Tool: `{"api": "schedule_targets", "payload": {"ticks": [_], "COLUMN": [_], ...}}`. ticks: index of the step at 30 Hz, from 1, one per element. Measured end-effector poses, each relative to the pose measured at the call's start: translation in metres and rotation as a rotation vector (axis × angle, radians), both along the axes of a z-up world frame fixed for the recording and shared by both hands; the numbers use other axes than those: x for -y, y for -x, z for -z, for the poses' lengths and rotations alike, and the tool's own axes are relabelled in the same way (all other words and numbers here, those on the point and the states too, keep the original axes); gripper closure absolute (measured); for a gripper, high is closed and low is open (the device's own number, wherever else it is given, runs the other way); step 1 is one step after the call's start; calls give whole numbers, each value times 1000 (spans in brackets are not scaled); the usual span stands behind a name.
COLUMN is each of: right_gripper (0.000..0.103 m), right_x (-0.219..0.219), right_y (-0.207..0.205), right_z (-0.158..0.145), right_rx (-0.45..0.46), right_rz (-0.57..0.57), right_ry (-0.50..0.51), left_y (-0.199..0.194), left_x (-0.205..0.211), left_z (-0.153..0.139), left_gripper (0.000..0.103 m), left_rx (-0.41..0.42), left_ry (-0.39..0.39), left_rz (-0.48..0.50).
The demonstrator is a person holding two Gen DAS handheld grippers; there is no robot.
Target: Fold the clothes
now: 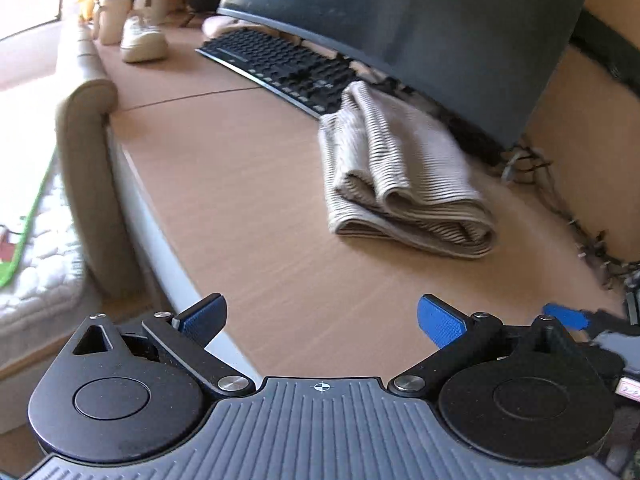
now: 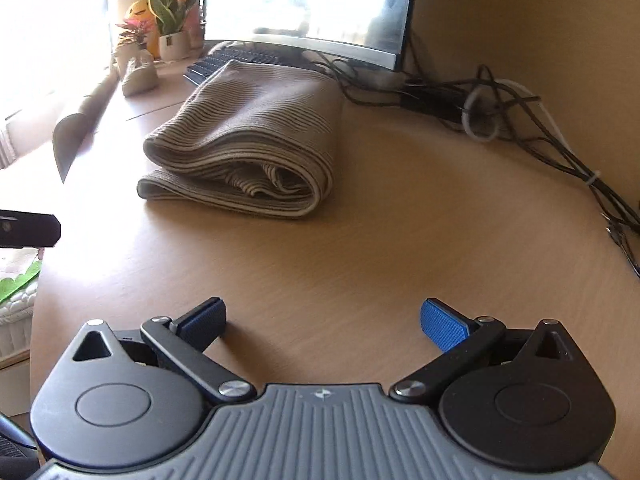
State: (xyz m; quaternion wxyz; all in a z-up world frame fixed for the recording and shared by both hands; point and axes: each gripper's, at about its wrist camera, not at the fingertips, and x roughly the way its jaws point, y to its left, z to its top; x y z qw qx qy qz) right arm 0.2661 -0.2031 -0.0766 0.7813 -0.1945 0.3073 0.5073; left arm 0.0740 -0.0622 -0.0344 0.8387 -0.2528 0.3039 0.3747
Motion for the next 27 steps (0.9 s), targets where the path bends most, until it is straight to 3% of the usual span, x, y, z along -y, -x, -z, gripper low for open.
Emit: {"api": "schedule_targets", "payload": {"ticks": [5,14,27], "right_gripper": [0,0,0], "right_x": [0,0,0], "right_y": [1,5,5], "right_z": [0,0,1], "right_rx": [1,4,1], "right_rz": [-13,-46,-36], "right_ry": [-10,-14,-20], "left_y": [0,-9,-10], "left_x": [4,3,5], "left_z": [-5,-9,-6], "left_gripper": [0,0,0], "left_rx": [0,-31,-68], "left_ry": [-54,-57,-46], "left_rz": [10,69,80]}}
